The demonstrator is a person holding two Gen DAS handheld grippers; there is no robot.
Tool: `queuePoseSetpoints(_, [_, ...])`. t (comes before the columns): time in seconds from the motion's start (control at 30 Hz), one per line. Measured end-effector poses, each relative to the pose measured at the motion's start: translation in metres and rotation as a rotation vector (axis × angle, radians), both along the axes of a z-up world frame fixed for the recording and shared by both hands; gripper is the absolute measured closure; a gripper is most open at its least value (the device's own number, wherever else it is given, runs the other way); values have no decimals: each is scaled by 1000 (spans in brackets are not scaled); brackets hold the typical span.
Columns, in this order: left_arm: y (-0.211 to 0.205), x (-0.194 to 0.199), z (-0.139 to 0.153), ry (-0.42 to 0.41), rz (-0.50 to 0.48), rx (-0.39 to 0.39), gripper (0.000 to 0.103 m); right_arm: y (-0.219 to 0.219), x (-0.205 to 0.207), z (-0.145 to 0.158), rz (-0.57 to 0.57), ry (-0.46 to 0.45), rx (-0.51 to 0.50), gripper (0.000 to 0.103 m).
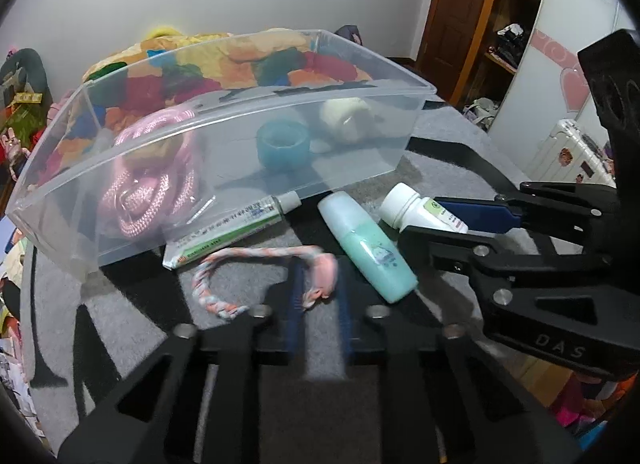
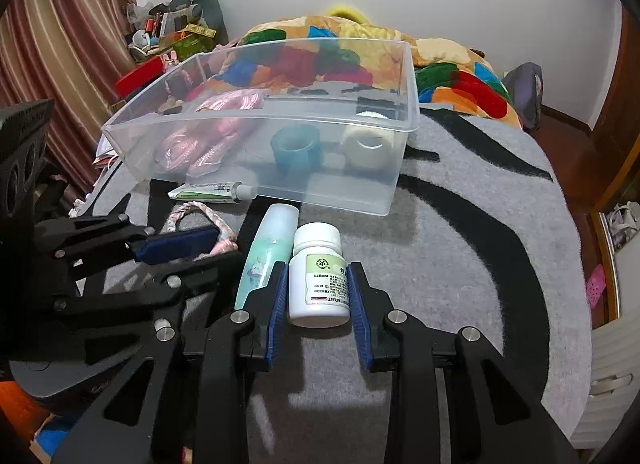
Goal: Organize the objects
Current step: 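Grasp the braided bracelet with the left tool while the right grasps the pill bottle, then drop the bracelet into the box while the right tool drops the pill bottle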
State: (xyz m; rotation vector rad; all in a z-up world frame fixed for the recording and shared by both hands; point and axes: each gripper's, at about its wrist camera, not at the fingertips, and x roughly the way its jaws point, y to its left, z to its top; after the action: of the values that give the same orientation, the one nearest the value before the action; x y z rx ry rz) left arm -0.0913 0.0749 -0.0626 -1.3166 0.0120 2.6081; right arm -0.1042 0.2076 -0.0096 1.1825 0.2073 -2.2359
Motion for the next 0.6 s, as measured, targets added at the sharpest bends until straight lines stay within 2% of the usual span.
queuePoseSetpoints(0.23, [-15,16,15,23,19,57,92,6,7,18,-7,37,-33,76])
queuePoseSetpoints(0.5, [-51,29,67,132,75,151,93,3,11,56,-4,122,-90,76])
queuePoseSetpoints(0.6, [-62,29,86,182,100,157,93,0,10,70,-5,154,-112,76])
